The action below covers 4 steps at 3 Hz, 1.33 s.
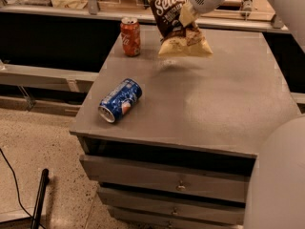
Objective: Move brown chip bag near coke can
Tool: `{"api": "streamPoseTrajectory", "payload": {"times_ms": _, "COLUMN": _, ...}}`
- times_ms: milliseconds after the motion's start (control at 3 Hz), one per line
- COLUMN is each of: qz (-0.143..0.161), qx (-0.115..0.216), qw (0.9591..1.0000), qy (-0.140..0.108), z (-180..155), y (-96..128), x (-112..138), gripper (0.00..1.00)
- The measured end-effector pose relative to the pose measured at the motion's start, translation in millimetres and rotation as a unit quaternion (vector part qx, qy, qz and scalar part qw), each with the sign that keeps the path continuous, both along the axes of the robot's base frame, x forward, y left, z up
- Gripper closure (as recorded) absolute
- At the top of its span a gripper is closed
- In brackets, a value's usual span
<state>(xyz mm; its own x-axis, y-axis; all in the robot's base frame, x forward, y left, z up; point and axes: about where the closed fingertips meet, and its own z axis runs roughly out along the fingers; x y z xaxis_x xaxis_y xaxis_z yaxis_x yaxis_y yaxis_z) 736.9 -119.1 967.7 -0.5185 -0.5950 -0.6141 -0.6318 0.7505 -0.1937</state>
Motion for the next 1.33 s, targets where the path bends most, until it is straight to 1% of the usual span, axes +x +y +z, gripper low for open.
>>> {"api": "streamPoseTrajectory", "payload": {"times_ms": 333, "qz": 0.003, "qx": 0.009, "qw": 0.9999, "qy": 0.011, "z": -8.9, "y": 7.4, "x": 2.3, "gripper": 1.00}}
{"api": "streamPoseTrajectory", "payload": {"times_ms": 1000, "qz": 0.008, "qx": 0.024, "qw": 0.9994, "qy": 0.023, "z": -18.4, "y": 17.2, "x": 6.4, "gripper": 1.00}}
{"api": "streamPoseTrajectory", "payload": {"times_ms": 1333, "qz": 0.009, "qx": 0.026, "qw": 0.9992, "qy": 0.030, "z": -22.8, "y": 21.3, "x": 7.9, "gripper": 0.86}}
